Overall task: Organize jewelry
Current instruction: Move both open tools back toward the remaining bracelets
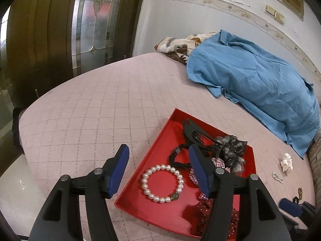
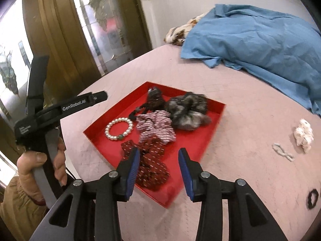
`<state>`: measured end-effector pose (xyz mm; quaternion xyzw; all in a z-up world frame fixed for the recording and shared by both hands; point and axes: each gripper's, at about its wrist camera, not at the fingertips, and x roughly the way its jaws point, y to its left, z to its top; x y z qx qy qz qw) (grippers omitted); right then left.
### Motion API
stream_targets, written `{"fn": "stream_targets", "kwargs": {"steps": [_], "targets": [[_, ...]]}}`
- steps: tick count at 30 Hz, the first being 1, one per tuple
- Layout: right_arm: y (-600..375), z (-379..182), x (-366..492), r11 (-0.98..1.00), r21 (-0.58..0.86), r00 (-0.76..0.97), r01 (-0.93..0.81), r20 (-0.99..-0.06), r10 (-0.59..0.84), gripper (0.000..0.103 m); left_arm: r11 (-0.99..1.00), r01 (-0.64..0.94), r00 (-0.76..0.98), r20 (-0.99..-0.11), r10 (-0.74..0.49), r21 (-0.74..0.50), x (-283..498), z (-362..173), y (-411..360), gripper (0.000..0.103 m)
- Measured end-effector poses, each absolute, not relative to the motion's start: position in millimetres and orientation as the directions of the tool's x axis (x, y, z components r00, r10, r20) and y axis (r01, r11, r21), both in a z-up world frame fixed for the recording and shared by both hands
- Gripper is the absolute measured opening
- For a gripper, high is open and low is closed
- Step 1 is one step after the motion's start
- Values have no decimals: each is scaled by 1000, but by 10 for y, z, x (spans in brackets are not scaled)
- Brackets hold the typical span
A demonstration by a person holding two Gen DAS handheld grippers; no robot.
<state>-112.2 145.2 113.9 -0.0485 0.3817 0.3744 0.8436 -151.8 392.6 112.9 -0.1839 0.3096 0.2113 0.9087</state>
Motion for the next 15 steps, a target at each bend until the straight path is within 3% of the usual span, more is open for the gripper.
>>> {"fn": "stream_targets", "kwargs": {"steps": [15], "targets": [[158,1014,-1028,866,211,528,-453,-719,452,51,832,-521,721,-618,312,-188,-1620,1153,3865,64]]}}
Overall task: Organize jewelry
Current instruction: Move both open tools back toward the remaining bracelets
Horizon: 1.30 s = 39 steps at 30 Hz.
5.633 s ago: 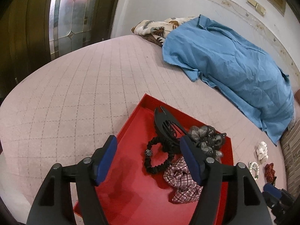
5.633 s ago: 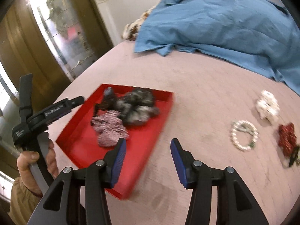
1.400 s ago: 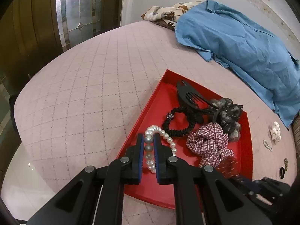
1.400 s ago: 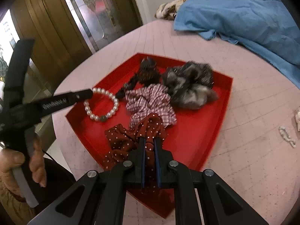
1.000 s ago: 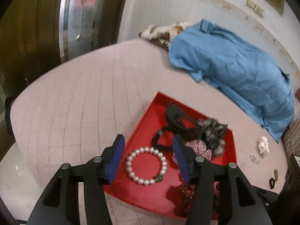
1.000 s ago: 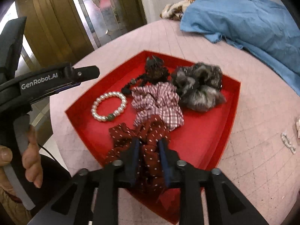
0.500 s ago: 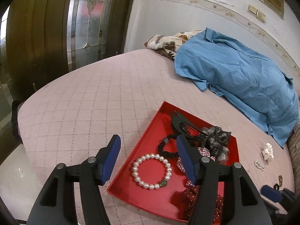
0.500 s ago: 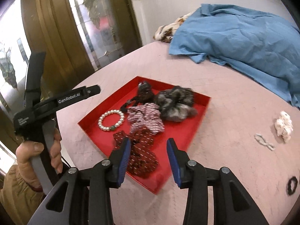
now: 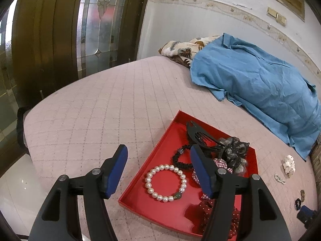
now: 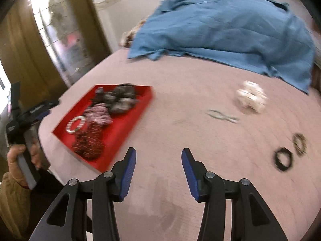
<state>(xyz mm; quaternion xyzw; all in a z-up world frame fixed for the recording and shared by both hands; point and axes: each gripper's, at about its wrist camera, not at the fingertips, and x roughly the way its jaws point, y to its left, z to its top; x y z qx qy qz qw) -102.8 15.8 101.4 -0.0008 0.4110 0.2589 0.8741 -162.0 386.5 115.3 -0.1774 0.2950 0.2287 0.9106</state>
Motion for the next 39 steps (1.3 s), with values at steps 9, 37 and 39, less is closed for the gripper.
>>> {"fn": "stream_targets", "kwargs": {"steps": [9,37,39], "targets": [[-970,997,-939,954,174,625,-245,-724,293,51,877,-460,735,-614,287,-141,-1667,1348,3495,64],[-2635,860,-261,961,270,717,66,-682,143,55,987,119,674,-721,-162,-110,-698,1337,748,75],[-2659,812,-221,962,267,704,52,-693,155,55,982,149,641,-745,-185,-115,-566,1173,598,75]]}}
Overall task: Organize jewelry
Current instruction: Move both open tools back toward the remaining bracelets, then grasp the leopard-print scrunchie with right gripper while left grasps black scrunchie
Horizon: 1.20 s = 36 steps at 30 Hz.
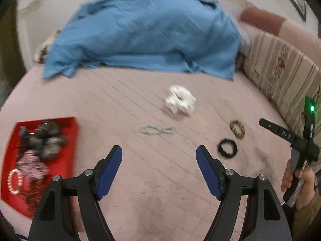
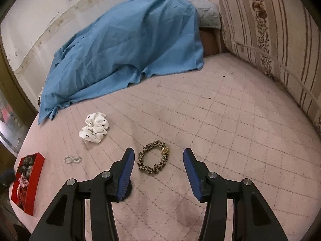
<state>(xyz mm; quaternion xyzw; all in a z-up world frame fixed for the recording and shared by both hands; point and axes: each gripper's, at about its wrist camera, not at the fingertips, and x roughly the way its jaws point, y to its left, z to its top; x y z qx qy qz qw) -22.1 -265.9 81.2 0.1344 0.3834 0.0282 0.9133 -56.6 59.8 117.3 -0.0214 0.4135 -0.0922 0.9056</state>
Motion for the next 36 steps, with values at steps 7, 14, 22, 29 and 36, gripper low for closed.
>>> {"fn": "stream_targets", "kwargs": {"steps": [7,14,22,29,36], "targets": [[-2712,512,-49,974,226,628,37,-763,153,55,982,140,571,-800,-184,-126,-228,815,531,57],[-2808,366,138,952,303,608,40,-764,218,44,956,228,505,-816,-280,-187,-169,680,144,57],[-2713,264,241,960,279,597,22,-774,211,43,934,284,453,-828,-330,-217,-75,503,-452,57],[-2643,230,310,974,225,611,8,-772,173,41,934,292,421,-849,-319,-206,67,299,-735,57],[-2581,189,384,981,193,602,-11,-782,161,39,942,297,437,-855,-280,-157,99,227,-843,57]]}}
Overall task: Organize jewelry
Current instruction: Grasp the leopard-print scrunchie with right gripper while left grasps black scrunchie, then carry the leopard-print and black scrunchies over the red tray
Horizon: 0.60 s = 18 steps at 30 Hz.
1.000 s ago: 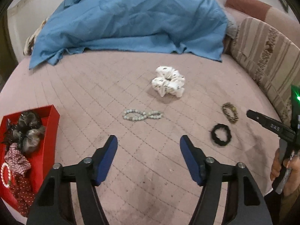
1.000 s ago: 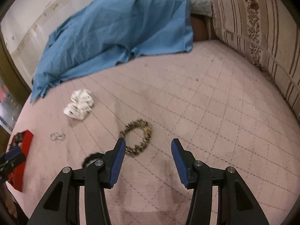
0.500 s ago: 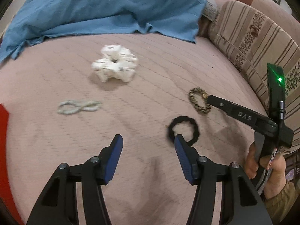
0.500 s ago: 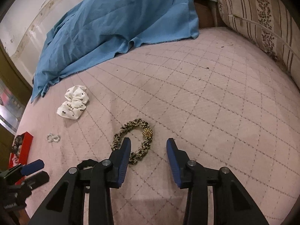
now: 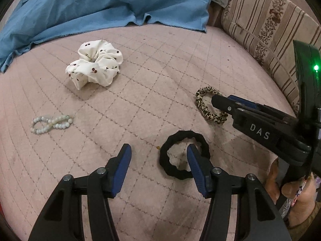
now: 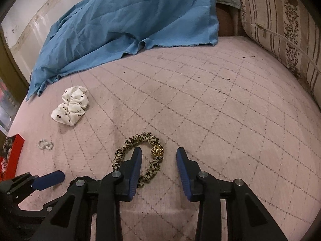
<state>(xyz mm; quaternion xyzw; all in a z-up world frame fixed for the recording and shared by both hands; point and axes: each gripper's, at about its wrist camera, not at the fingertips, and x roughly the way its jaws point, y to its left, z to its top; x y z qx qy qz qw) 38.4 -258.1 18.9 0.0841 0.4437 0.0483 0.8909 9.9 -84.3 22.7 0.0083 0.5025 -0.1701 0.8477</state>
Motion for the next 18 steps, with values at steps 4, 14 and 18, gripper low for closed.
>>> {"fn": "stream_targets", "kwargs": {"steps": [4,14,18], "targets": [[-2521,175,400,987,160,597,-21,-790,141,27,954,295,478,-857,-191,-48,44,202,-954,30],[-2542,354,287,980,198,633,-16,-757,163,13,946,306,479,-840,-254,-111,-108,472,-785,8],[-2563,472,213,974,225,658,-7,-732,174,13,941,315,511,-813,-278,-124,-244,666,-703,8]]}}
